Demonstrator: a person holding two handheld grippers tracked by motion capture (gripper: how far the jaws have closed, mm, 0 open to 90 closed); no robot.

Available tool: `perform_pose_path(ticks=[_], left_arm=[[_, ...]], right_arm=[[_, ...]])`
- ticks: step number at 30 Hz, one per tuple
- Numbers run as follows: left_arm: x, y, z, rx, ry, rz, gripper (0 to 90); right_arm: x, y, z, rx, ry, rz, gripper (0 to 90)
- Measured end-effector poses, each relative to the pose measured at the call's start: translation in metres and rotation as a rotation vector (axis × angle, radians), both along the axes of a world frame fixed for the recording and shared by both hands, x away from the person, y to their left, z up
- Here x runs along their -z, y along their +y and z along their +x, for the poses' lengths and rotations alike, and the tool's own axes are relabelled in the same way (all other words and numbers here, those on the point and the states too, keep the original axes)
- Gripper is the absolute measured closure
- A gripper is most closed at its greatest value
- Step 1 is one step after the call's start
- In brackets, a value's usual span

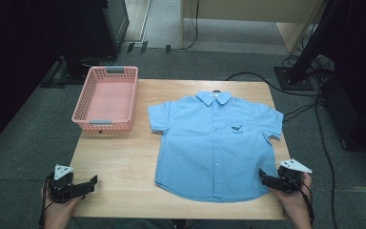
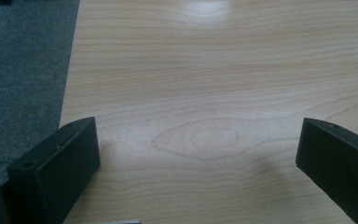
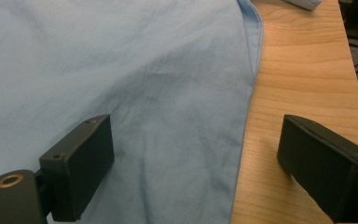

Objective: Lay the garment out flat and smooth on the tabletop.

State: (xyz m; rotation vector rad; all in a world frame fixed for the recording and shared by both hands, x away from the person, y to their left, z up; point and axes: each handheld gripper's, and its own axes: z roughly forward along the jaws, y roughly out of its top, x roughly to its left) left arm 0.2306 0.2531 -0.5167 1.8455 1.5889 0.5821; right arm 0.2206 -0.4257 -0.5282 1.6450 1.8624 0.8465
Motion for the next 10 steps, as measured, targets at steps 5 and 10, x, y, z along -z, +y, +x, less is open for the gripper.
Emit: perform_pose_path(ticks=[5, 10], left_arm=[[0.0019, -0.0046, 0.0017, 0.004, 0.000, 0.035, 0.0], [0.0035, -0.0055, 0.0015, 0.011, -0.010, 0.056, 0.0]], right_arm=[[0.0000, 0.0000, 0.0000, 0.000, 0.000, 0.000, 10.4], [0.0000, 0.0000, 0.0000, 0.000, 0.000, 0.000, 10.4]])
